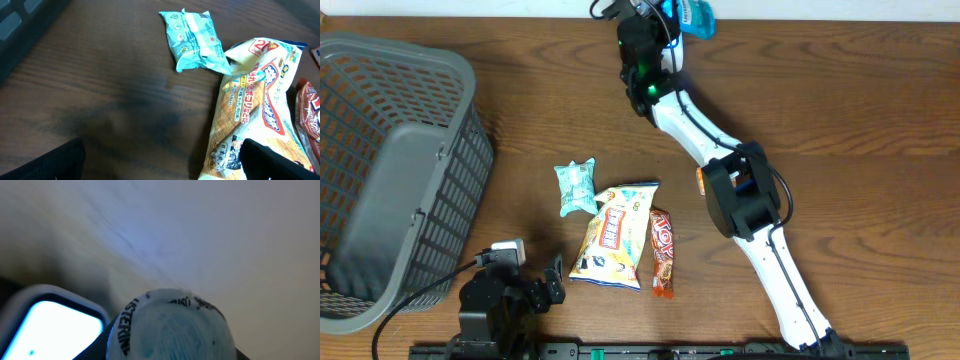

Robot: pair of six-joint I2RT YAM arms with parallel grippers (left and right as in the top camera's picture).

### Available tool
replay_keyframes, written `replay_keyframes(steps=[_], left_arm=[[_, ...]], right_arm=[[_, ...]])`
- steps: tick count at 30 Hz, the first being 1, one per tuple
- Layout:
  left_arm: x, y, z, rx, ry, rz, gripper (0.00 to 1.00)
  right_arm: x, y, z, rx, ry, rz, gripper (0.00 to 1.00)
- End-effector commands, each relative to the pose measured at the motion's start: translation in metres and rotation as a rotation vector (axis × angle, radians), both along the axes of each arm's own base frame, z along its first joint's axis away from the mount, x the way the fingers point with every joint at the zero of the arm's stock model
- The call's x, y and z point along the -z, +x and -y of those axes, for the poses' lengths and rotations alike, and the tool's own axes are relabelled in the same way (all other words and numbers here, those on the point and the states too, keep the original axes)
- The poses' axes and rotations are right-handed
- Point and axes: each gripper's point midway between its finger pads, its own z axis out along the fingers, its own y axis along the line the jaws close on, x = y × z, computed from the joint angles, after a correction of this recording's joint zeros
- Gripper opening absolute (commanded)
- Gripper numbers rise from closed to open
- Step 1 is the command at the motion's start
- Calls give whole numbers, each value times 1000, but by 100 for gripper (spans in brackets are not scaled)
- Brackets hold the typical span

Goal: Scan the item barcode
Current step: 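Present the bottle bottom to the white scanner with the right gripper, then carry the bottle to the right edge and release it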

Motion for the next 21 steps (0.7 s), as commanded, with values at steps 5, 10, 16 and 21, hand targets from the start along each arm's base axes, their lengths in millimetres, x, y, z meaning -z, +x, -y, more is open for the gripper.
replay_keyframes(steps=[5, 10, 16, 21], left_arm=[[15, -9, 1, 2, -6, -66, 98], [15, -9, 1, 2, -6, -67, 98], [15, -9, 1, 2, -6, -67, 98], [15, -9, 1, 2, -6, -67, 98]], right_arm=[[-32, -4, 47, 175, 6, -2, 1], [-17, -14, 125, 416, -13, -88, 1], [8, -37, 236, 694, -62, -214, 1], [61, -75, 325, 834, 51, -410, 1]])
